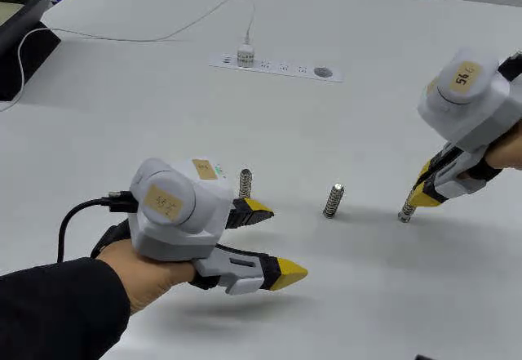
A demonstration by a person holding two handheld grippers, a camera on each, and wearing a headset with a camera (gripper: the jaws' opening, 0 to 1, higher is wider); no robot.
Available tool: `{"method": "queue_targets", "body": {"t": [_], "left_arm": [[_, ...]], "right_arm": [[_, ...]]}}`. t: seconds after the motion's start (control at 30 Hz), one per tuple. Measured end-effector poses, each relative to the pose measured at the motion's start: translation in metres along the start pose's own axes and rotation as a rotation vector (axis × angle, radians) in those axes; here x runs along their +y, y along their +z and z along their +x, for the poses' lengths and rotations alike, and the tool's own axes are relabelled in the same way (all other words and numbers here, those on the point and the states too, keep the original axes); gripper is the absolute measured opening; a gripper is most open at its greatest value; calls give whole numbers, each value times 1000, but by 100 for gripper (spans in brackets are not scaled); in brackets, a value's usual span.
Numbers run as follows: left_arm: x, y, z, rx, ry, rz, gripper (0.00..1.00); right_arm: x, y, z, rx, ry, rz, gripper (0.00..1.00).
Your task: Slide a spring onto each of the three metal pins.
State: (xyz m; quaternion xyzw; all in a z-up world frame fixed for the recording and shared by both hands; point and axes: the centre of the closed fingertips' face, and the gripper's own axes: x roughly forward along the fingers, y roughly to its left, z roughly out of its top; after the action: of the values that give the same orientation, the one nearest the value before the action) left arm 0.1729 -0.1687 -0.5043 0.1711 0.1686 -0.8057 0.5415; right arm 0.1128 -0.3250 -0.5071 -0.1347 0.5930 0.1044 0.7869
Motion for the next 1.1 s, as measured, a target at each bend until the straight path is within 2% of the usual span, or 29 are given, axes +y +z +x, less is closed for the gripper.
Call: {"method": "queue_targets", "body": {"t": [0.6,0.83,1.1], "left_arm": [[0,0,0,2,0,-1,54],[0,1,-1,3,1,2,54],[1,1,-1,1,4,3,54]], "right_arm": [[-1,-2,11,6,-3,8,12],[0,-2,10,-16,-4,12,15],[-3,-2,2,-52,-30,23,19]]}}
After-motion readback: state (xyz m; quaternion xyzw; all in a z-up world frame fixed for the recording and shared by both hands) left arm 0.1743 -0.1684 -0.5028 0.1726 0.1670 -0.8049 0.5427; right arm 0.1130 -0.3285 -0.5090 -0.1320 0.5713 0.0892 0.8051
